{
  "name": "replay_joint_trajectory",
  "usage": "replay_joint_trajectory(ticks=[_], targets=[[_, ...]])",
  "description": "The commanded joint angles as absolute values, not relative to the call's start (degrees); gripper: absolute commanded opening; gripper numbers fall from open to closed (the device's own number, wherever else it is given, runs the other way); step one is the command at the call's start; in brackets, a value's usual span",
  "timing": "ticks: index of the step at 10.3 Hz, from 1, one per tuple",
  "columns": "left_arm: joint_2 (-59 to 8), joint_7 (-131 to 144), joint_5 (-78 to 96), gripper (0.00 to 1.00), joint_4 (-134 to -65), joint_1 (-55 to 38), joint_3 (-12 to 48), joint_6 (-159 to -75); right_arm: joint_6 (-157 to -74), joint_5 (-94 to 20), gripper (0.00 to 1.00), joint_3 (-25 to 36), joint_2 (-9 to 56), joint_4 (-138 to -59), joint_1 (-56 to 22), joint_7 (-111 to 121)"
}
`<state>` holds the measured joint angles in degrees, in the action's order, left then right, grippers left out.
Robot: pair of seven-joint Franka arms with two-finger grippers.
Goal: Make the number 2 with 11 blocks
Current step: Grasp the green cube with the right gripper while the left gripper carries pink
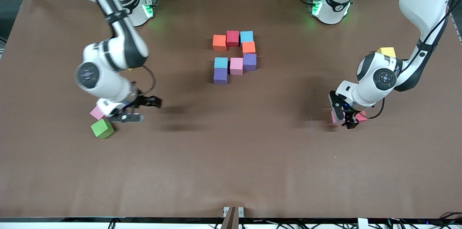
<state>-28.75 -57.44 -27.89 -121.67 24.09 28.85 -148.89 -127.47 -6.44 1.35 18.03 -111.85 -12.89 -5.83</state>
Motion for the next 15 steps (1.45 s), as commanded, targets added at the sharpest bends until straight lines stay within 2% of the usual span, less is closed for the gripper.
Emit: replay_joint_trajectory(ticks=[1, 2, 4, 6, 10, 15], targets=[[-29.79, -57.13, -29.79, 0.68, -121.47, 24.61, 29.09, -150.47, -128.14, 0.14, 1.0, 0.09, 18.71, -111.45, -7.49, 3.2], [-29.79, -57.04, -29.71, 0.51, -121.29, 24.35, 29.09, -150.56, -130.84, 1.39, 1.0, 0.09, 19.68, -111.45, -4.86, 8.12], [-29.71, -53.29, -29.71, 0.33, -120.5, 24.34, 29.18, -151.35, -137.33, 1.32, 1.0, 0.09, 23.79, -111.45, 0.24, 22.95], [-29.7, -40.51, -29.36, 0.32, -118.23, 21.73, 29.96, -151.26, -142.97, 0.7, 1.0, 0.0, 27.84, -111.1, 3.42, 32.75], [-29.79, -6.31, -28.74, 0.32, -114.18, 9.43, 29.97, -148.46, -143.35, 0.7, 1.0, 0.0, 30.58, -108.82, 3.87, 37.79], [-35.93, 29.57, -27.17, 0.33, -100.32, -4.81, 29.88, -138.1, -146.25, 0.62, 1.0, 0.0, 33.84, -107.14, 5.53, 41.66]])
